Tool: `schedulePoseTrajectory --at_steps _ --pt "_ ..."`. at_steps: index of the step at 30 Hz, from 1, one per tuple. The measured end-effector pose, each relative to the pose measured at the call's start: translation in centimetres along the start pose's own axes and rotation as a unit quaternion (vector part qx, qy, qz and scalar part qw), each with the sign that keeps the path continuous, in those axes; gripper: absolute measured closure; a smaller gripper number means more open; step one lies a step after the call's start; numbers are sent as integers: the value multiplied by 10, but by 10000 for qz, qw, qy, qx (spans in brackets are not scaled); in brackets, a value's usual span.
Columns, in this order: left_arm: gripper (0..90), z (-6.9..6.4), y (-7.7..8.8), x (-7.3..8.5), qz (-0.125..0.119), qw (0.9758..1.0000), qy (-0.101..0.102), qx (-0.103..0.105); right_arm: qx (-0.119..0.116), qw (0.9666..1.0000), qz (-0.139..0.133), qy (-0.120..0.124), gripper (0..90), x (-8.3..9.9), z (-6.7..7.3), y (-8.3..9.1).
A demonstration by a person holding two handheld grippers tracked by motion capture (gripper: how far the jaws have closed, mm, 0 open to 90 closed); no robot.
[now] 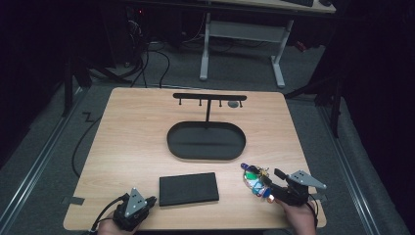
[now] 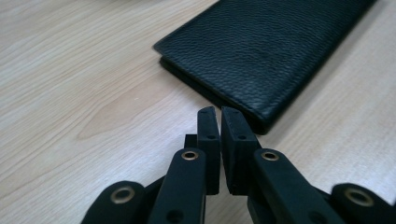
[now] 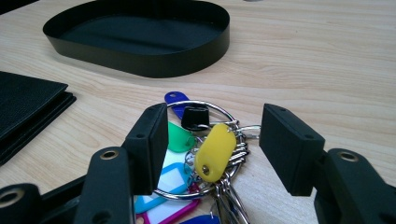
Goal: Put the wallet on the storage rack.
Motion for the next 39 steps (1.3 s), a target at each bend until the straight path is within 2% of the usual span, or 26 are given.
schedulePoseTrajectory --at_steps 5,9,15,20,24,26,30,33,35,39 --pt "857 -9 -1 -2 -27 9998 -168 75 -17 10000 20 -24 429 2 -2 1" --pt "831 -21 -1 -5 -75 9984 -563 29 -2 10000 15 -53 429 2 -3 2" --pt "799 -46 -4 -13 -148 9957 -861 305 -9 10000 82 -50 424 3 -4 -1" --pt "764 -62 -5 -17 -229 9923 -1111 492 -29 9999 103 -18 423 2 -3 -2" --pt "714 -56 -2 -14 -201 9924 -1121 457 -23 9999 110 -54 422 3 -5 -1" --pt "691 -49 0 -13 -219 9931 -1102 327 -25 9999 92 -70 421 4 -6 0" --pt "632 -39 4 -14 -348 9950 -912 225 -16 9999 100 -94 420 4 -7 1" --pt "552 -38 4 -16 -420 9948 -913 138 -21 9999 100 -85 419 4 -7 0" --pt "518 -39 4 -17 -429 9941 -994 54 -24 9999 115 -92 418 5 -7 0" --pt "472 -40 3 -19 -493 9942 -950 81 -19 9999 108 -67 416 5 -7 1"
Point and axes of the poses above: each handheld gripper's, and its own axes: y roughly backward along the jaws, x roughly out of its underside, z roughly to its left, the point moved 5 cm from there along -y, roughly forward along the jaws, and after that the axes turned 3 degrees about -x, right-handed, at the moved point
